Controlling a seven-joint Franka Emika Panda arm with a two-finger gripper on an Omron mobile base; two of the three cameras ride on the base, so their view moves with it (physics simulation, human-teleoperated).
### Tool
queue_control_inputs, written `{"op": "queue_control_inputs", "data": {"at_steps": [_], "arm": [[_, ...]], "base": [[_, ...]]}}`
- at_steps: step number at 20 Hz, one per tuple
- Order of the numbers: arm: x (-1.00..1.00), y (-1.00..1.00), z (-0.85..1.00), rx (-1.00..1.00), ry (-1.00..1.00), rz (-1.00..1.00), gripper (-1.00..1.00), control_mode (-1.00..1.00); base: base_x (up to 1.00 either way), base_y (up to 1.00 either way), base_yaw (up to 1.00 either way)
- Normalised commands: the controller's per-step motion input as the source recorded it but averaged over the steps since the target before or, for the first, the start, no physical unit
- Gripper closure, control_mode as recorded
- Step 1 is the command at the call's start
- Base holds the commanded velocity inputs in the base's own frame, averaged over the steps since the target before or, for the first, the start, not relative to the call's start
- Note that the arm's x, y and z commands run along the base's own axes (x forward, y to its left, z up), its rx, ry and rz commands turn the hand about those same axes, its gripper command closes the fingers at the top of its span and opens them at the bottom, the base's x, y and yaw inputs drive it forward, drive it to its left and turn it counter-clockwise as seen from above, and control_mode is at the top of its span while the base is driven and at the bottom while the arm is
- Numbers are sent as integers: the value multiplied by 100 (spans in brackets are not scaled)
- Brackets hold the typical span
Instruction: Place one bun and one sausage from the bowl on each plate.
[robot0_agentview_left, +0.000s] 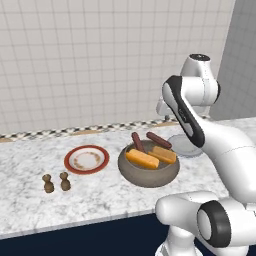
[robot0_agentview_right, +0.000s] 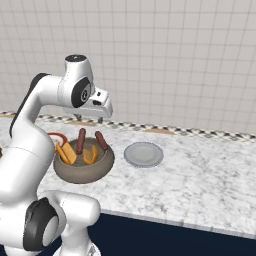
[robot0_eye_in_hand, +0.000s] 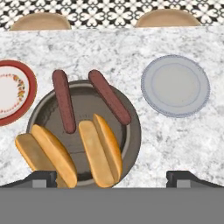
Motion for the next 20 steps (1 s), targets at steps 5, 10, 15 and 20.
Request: {"op": "queue_control_inputs", "data": {"at_steps": [5,10,15,20], "arm": [[0,0,0,0,0,0,-100,100],[3,3,-3,0,2,0,-100,-100],[0,57,-42,0,7,1,-100,-100],[1,65,-45,-2,7,4,-100,-100]], "base": [[34,0,0],[3,0,0],[0,0,0],[0,0,0]]}}
